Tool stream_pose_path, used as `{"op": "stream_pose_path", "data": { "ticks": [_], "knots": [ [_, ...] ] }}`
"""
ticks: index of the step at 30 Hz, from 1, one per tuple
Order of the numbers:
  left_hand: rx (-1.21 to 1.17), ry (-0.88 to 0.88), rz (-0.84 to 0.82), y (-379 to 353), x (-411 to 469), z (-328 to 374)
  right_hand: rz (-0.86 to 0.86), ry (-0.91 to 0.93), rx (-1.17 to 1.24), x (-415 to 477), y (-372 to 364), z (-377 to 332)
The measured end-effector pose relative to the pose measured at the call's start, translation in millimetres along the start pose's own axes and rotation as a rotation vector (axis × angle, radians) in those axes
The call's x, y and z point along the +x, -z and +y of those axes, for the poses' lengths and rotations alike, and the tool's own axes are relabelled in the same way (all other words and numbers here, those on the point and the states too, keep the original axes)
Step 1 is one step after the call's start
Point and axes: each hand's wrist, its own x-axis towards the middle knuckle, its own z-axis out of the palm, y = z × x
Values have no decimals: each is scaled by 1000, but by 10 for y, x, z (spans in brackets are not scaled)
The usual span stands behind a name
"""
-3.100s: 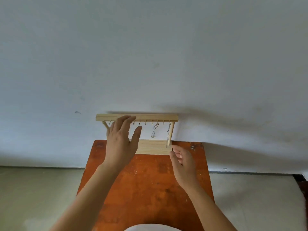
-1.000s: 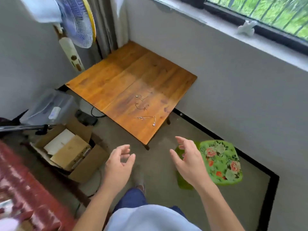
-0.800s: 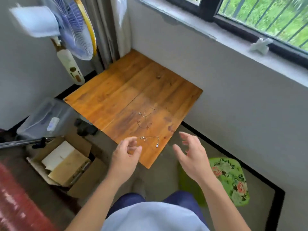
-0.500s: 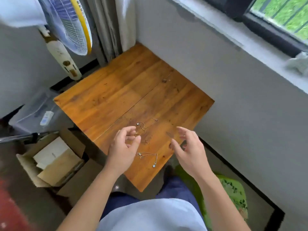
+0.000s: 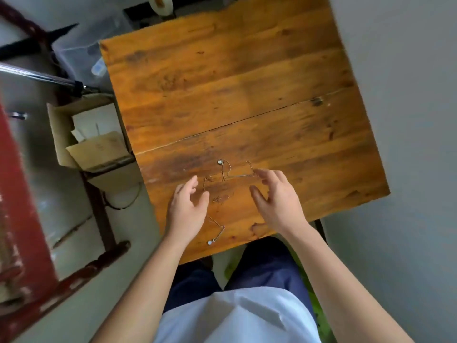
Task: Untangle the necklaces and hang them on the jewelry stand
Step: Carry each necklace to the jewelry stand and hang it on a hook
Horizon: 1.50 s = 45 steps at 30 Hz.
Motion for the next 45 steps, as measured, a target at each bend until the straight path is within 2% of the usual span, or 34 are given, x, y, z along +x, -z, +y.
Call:
{"op": "stream_pose_path", "data": {
  "ticks": [8,12,18,24,30,36,42,45],
  "knots": [
    [94,-56,43,-419,515,-548,45,-49,9,339,-680,362],
    [194,-157,96,-508,627,-736,105,-76,-27,379,-932,444],
    [280,-409,237,-676,590,-892,336,-39,-260,315,-1087,677],
    [320,-542,204,-892,351,-1044,362,20,-272,169,-1138,843],
    [344,-600,257,-1063,321,-1087,368,30,-246,147,-1136,863],
    [373,-581,322,-1121,341,-1055,370,3,-152,193,-1086,878],
    [440,-545,263,-1143,355,-1001,385,108,-217,360,-949,928],
    [369,-476,238,-1123,357,-976,364,152,-259,462,-856,958]
  ]
}}
